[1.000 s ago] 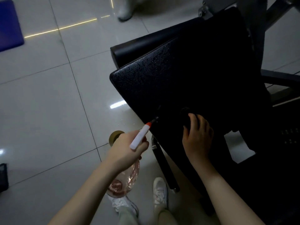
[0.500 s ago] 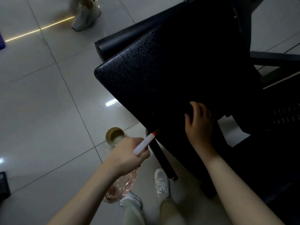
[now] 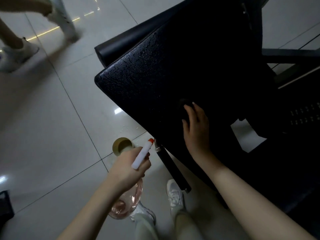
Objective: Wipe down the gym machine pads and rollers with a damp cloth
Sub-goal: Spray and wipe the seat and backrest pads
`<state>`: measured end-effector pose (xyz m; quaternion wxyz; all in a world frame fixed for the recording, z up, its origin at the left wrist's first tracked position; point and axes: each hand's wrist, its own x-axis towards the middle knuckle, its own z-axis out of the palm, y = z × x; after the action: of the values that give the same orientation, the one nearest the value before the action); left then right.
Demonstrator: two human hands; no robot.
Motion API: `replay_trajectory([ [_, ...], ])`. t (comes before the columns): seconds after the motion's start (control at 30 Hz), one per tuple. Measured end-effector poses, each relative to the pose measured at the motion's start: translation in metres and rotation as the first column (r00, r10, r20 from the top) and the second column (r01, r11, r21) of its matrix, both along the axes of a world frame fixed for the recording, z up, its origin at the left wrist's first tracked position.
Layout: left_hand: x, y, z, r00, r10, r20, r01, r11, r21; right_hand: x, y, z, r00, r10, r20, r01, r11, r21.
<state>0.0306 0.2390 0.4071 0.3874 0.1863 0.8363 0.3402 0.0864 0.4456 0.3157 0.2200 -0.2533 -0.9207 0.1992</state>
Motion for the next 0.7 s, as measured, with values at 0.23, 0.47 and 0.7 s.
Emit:
replay_trajectory([
  [0.23, -0.002, -0.001, -0.004, 0.998, 0.006, -0.057, -0.007, 1.000, -0.005, -0.106, 0.006, 0.018, 0.993, 0.070, -0.092, -0.072, 0.997, -0.025],
  [0.47, -0.005, 0.002, -0.004, 0.994, 0.095, -0.059, -0.096, 0.995, -0.009, -0.059, 0.005, 0.011, 0.828, 0.561, 0.018, -0.560, 0.823, 0.099],
  [0.7, -0.002, -0.002, -0.004, 0.993, 0.105, -0.049, -0.106, 0.994, -0.015, -0.003, 0.018, -0.004, 0.826, 0.553, 0.110, -0.563, 0.815, 0.138],
])
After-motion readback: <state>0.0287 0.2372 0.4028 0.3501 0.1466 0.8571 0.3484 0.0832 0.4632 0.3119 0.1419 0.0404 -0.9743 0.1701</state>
